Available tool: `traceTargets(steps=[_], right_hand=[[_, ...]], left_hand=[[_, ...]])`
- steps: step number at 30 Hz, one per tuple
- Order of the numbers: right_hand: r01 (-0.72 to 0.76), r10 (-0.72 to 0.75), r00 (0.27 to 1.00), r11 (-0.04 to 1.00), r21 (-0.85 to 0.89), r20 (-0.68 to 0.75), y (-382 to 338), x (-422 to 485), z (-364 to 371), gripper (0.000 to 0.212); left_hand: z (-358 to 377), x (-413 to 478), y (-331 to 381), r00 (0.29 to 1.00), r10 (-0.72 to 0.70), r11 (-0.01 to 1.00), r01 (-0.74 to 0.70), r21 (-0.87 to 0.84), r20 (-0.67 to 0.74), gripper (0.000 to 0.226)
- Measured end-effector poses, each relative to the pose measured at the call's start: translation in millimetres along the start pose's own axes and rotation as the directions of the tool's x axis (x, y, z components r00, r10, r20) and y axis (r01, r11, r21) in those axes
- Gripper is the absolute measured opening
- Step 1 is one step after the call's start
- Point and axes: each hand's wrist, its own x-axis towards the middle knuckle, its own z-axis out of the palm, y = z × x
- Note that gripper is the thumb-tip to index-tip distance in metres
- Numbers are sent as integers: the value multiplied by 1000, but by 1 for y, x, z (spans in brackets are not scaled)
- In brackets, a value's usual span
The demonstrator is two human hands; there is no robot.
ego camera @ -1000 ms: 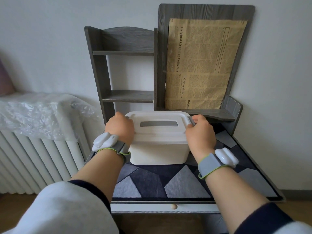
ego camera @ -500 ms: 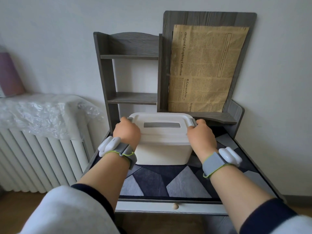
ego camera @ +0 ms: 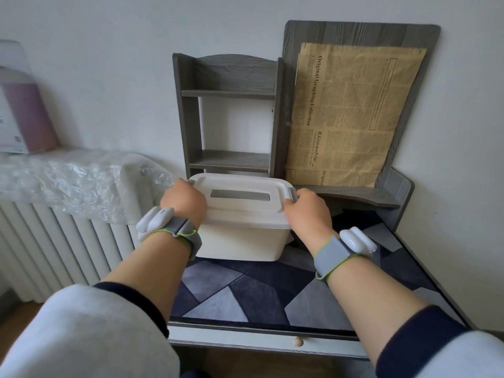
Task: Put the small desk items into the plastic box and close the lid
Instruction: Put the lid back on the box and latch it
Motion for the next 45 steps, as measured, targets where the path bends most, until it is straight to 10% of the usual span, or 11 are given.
traceTargets(steps=[45], right_hand=[[-17,18,982,1000,-4,187,-27,-2,13,37]], left_hand=[[-1,30,-20,997,-49,985,37,171,66,36]])
